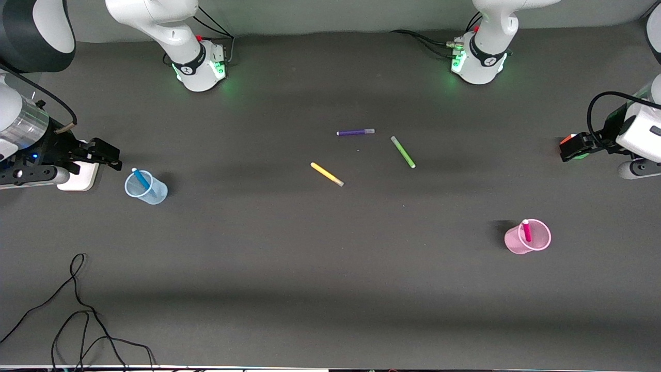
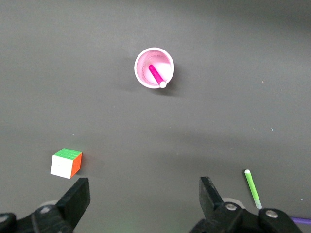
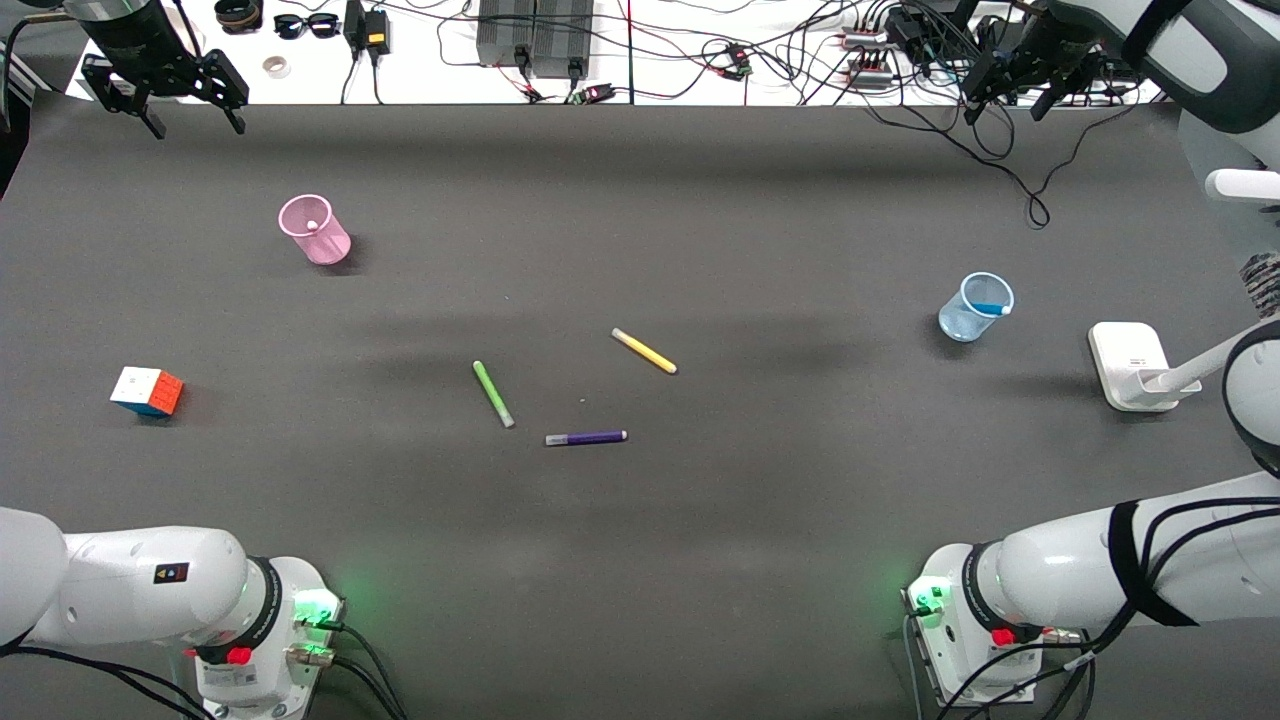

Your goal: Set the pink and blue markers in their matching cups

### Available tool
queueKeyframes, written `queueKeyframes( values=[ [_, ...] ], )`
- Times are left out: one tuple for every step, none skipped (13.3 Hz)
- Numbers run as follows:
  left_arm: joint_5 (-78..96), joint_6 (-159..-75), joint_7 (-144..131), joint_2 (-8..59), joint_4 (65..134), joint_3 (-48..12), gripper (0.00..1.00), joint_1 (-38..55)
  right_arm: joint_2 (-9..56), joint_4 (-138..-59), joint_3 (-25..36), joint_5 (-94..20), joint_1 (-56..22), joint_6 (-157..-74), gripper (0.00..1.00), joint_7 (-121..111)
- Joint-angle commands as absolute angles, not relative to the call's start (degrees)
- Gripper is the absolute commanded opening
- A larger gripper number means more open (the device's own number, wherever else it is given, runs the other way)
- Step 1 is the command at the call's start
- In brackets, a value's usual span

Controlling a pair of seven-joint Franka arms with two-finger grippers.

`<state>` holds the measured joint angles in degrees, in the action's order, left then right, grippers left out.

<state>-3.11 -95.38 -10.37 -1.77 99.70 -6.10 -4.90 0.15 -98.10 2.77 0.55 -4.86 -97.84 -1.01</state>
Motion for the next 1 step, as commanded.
queueKeyframes(
  values=[
    [-2.73,-94.50,-9.58,-3.78,100.12,-5.71,1.00,-4.66,1.49,-96.33,2.72,-0.35,-5.01,-97.29,1.00,0.44]
  ],
)
